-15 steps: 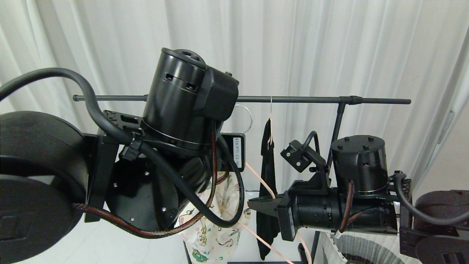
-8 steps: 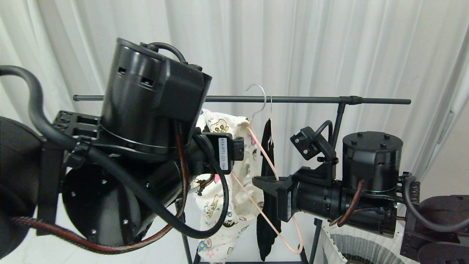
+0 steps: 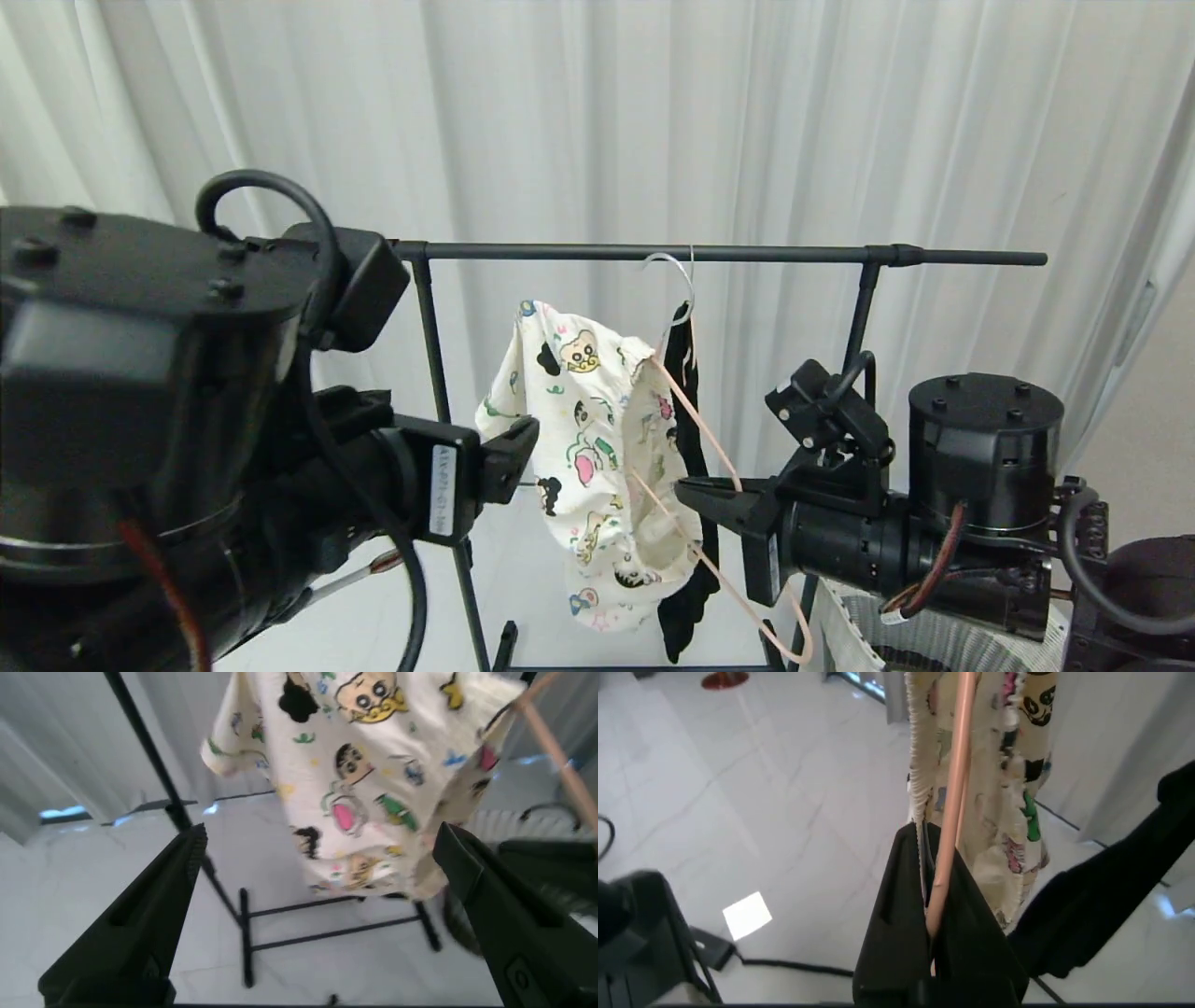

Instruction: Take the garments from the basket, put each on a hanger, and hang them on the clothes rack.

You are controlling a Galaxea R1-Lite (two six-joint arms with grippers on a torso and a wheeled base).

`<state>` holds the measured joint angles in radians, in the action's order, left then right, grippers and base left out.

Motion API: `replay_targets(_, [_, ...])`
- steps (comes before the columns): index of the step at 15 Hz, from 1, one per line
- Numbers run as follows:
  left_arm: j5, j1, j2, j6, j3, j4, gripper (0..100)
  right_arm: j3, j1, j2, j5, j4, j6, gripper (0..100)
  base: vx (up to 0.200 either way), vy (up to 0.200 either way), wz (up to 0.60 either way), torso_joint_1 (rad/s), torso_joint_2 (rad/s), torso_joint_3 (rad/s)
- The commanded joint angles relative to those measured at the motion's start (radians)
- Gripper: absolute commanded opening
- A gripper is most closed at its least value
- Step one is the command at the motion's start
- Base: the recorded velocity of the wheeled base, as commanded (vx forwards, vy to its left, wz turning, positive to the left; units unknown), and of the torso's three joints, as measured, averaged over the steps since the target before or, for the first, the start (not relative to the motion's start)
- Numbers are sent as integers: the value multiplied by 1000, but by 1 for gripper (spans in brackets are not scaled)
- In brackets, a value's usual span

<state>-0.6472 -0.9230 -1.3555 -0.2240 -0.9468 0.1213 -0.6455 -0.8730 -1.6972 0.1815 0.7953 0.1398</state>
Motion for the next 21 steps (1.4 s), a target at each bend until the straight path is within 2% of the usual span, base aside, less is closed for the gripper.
replay_targets(1, [84, 32, 182, 41, 125, -3, 100, 53, 52, 33, 85, 1, -45, 0, 0, 0, 0, 0, 0, 0])
replay_targets(3, [216, 76, 312, 132, 207, -5, 100, 75, 108, 34, 230, 1, -135, 0, 0, 0, 0, 0, 0, 0])
replay_targets(4, [320, 101, 394, 204, 247, -5, 100, 96, 112, 34, 273, -1, -152, 0, 0, 0, 0, 0, 0, 0])
replay_targets(6, [508, 214, 501, 365, 306, -5, 100, 113, 106, 39, 339, -1, -180, 0, 0, 0, 0, 0, 0, 0])
replay_targets(8, [693, 331, 521, 500, 316, -5, 100, 119, 94, 33, 401, -11, -220, 0, 0, 0, 0, 0, 0, 0])
replay_targets(10, [810, 358, 516, 578, 326, -5, 100, 122, 52, 28, 423, -27, -230, 0, 0, 0, 0, 0, 0, 0])
replay_targets(11, [873, 358, 507, 621, 344, -5, 100, 124, 3, 28, 434, -33, -232, 0, 0, 0, 0, 0, 0, 0])
replay_targets(14, [952, 358, 484, 663, 378, -5, 100, 129, -77, 30, 452, -73, -230, 0, 0, 0, 0, 0, 0, 0])
replay_targets(17, [969, 358, 454, 666, 392, -12, 100, 152, -126, 39, 455, -82, -230, 0, 0, 0, 0, 0, 0, 0])
replay_targets(18, [997, 358, 447, 669, 399, -17, 100, 161, -147, 53, 455, -103, -230, 0, 0, 0, 0, 0, 0, 0])
replay_targets(21, [1109, 357, 435, 739, 465, -17, 100, 159, -172, 130, 457, -228, -230, 0, 0, 0, 0, 0, 0, 0])
